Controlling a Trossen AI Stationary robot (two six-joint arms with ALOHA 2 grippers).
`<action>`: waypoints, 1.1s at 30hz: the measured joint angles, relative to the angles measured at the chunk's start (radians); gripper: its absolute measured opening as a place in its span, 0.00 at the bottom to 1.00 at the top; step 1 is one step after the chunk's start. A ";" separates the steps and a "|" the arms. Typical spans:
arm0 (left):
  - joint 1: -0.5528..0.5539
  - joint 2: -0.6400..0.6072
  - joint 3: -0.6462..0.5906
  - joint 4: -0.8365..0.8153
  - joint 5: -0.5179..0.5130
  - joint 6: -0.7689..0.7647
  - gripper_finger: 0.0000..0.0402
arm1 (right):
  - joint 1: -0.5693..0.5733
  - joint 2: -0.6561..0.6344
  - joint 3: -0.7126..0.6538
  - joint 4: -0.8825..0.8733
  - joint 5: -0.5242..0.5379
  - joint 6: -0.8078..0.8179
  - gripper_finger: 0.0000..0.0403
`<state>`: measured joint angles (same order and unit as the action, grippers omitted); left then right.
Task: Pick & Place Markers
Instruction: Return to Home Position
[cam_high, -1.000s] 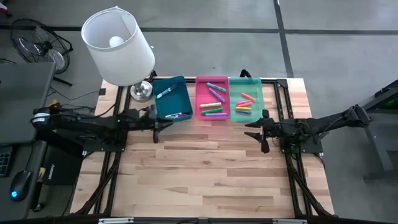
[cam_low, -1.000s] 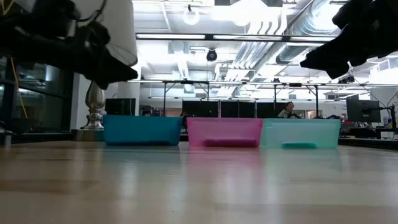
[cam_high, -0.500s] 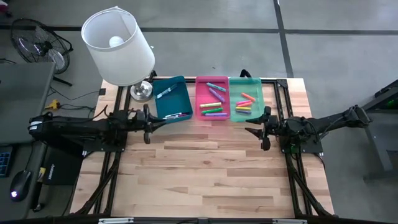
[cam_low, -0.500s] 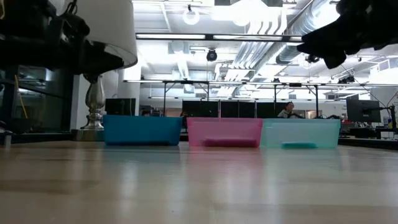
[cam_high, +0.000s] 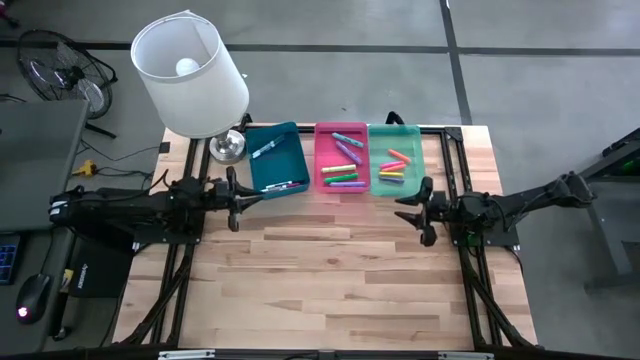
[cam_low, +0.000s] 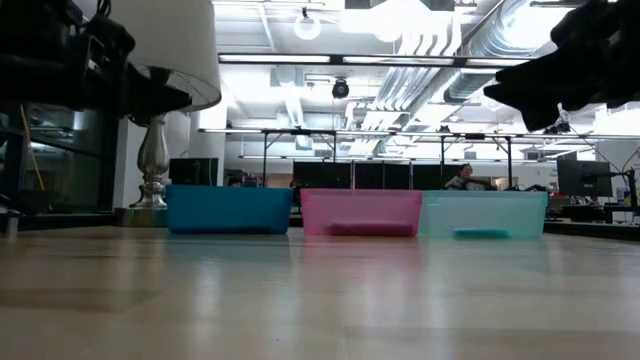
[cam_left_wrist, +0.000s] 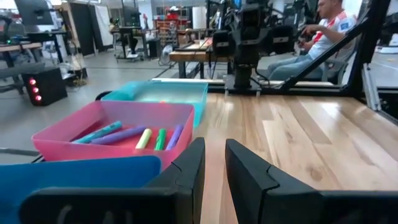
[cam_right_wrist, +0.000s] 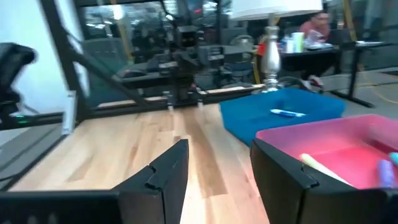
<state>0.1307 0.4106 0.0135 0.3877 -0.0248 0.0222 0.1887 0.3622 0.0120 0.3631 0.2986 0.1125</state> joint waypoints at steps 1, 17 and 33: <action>0.000 -0.003 0.000 -0.006 -0.004 0.000 0.15 | -0.007 -0.001 0.001 0.002 -0.025 0.000 0.40; 0.000 -0.100 -0.001 0.102 0.127 0.074 0.15 | -0.098 -0.124 -0.003 -0.030 -0.162 0.019 0.40; 0.000 -0.208 -0.001 0.083 0.287 -0.001 0.15 | -0.097 -0.326 -0.003 -0.212 -0.154 -0.066 0.40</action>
<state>0.1306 0.2024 0.0120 0.4705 0.2619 0.0215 0.0917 0.0358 0.0093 0.1512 0.1445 0.0467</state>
